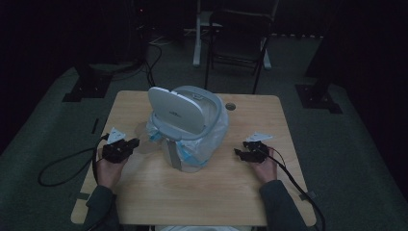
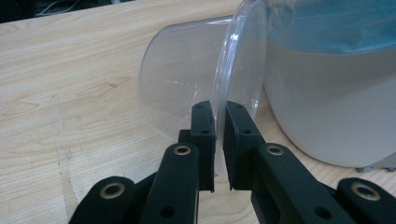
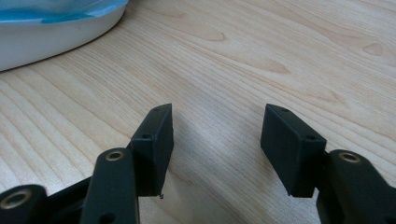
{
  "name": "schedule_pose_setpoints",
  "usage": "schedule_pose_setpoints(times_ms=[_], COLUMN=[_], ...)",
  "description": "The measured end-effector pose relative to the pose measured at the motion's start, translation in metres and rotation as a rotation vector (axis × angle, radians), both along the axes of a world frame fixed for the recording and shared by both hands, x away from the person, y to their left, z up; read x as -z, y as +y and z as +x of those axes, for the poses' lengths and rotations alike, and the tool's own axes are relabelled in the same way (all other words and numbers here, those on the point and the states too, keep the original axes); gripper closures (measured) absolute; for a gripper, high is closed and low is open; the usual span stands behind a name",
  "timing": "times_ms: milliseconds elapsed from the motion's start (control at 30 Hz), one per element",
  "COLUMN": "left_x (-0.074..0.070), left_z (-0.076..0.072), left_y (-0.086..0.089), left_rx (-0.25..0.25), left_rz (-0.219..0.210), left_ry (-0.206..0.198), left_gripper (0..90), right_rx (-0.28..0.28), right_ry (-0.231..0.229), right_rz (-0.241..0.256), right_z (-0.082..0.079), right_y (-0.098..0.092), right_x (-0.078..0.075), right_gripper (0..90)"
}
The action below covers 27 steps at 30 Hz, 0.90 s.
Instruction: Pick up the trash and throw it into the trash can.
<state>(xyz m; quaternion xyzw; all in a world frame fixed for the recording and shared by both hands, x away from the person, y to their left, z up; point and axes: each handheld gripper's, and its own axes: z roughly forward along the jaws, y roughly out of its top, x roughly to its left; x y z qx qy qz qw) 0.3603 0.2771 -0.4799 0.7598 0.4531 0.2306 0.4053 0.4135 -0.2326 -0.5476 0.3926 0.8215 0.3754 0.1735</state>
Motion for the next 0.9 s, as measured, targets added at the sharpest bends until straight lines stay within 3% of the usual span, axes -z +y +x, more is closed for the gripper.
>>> schedule_pose_setpoints(times_ms=[233, 900], left_x=[-0.006, -0.041], left_z=[-0.001, 0.008], left_y=[0.004, 0.018], left_rx=[-0.013, -0.050], left_rz=[-0.003, -0.004], left_ry=[-0.011, -0.080], left_gripper=[84.2, 84.2], right_rx=[-0.008, -0.018], right_ry=[0.003, 0.004], right_rz=[-0.002, -0.005], right_z=[0.000, 0.000], right_y=[0.000, 0.001], right_x=[0.000, 0.000], right_gripper=[39.6, 36.5])
